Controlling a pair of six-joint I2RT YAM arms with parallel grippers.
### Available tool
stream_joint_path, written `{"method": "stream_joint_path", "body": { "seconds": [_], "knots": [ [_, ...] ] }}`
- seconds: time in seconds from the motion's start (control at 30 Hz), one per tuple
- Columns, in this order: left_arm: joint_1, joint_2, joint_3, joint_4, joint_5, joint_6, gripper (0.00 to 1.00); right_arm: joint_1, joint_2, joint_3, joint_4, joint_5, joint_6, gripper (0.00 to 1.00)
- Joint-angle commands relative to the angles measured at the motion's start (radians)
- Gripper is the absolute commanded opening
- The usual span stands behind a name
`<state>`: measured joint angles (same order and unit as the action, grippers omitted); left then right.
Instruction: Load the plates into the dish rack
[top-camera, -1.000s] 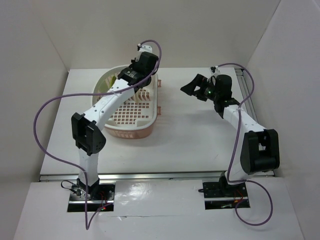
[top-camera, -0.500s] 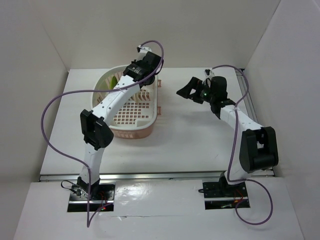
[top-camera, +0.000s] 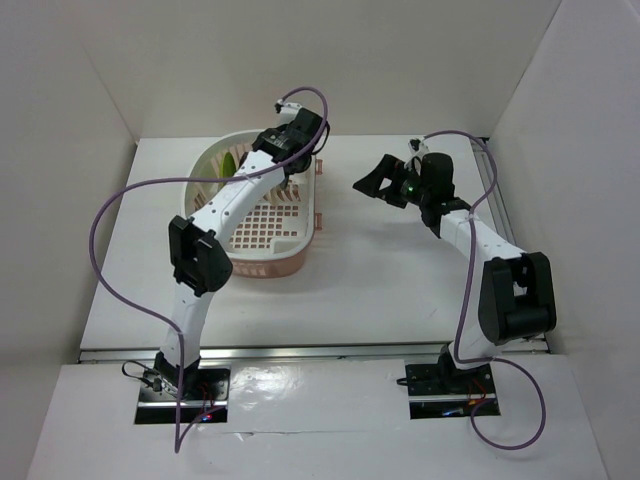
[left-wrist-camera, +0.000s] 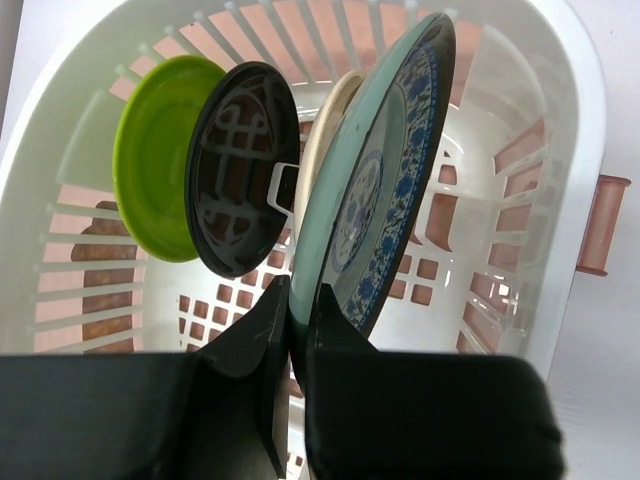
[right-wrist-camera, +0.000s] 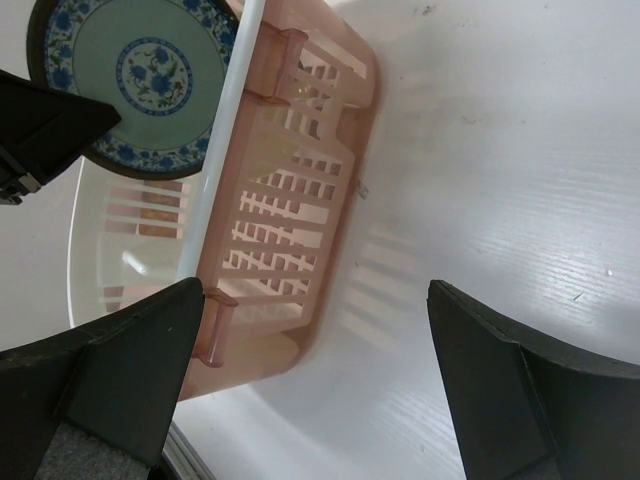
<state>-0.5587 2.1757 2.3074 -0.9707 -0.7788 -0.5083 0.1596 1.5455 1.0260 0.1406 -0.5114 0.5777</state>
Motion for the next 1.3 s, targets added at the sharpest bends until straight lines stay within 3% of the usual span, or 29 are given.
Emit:
{"method": "stream_joint_path", "body": {
  "seconds": [0.0, 1.27],
  "knots": [
    [0.014, 0.018, 0.049, -0.008, -0.020, -0.041, 0.00, 0.006, 0.007, 0.020, 0.011, -0.004, -0.015, 1.00],
    [0.014, 0.111, 0.067, -0.008, -0.040, -0.059, 0.00, 0.006, 0.053, 0.029, 0.030, -0.022, -0.006, 1.00]
  ]
}}
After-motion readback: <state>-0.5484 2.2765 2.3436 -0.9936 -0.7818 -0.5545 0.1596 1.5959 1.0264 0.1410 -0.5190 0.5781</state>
